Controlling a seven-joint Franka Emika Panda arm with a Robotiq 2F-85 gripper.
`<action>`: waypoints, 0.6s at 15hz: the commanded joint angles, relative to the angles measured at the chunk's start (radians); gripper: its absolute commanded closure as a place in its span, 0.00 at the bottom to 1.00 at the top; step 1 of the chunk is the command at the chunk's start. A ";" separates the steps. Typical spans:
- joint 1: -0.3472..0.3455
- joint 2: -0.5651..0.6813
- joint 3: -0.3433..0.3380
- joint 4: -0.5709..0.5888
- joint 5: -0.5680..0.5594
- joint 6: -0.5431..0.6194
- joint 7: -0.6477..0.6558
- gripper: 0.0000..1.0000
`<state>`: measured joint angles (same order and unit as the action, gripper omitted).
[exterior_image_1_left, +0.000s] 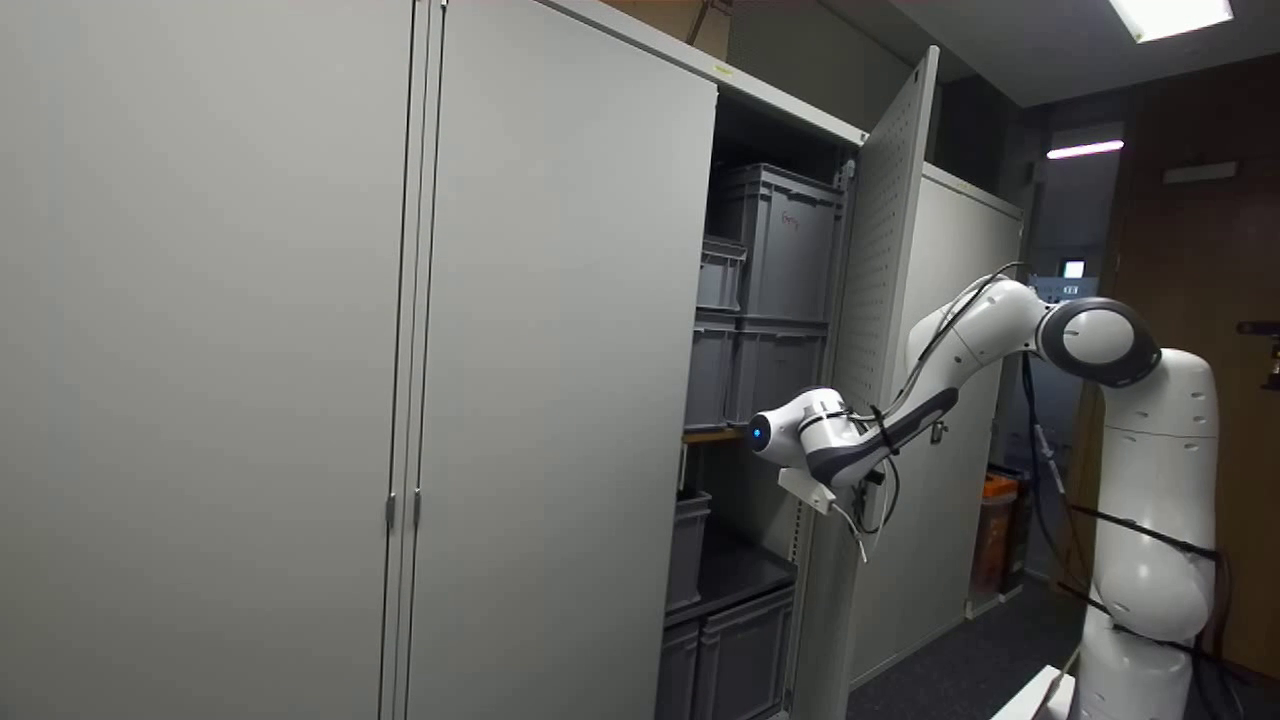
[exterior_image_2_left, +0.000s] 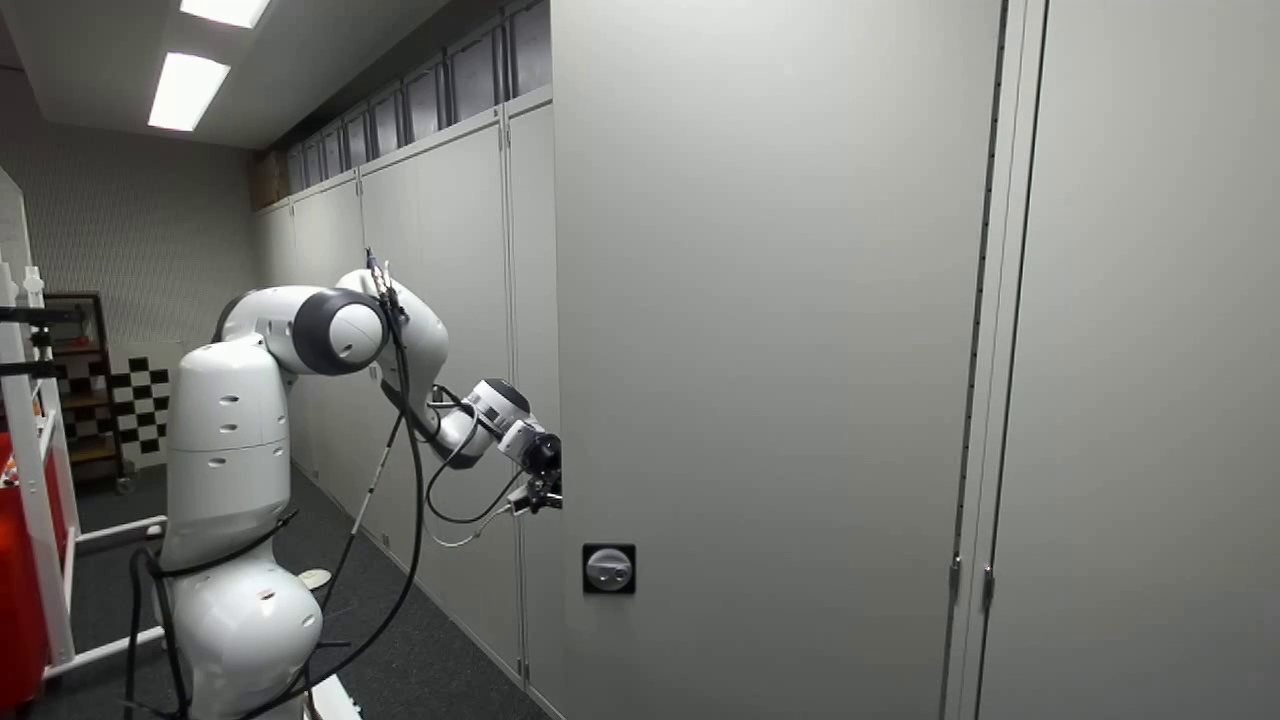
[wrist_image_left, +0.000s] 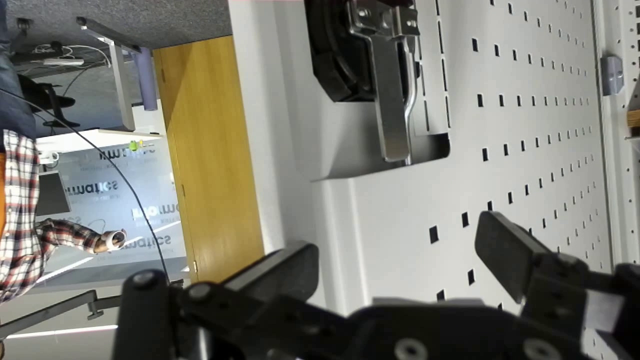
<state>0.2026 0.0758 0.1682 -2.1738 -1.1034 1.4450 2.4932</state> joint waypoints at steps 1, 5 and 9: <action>-0.014 -0.053 -0.004 -0.035 -0.007 -0.008 0.005 0.00; 0.001 -0.042 0.009 -0.017 -0.019 -0.023 0.003 0.00; 0.024 -0.019 0.030 0.009 -0.040 -0.042 0.002 0.00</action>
<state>0.2135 0.0633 0.1786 -2.1730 -1.1170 1.4450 2.4933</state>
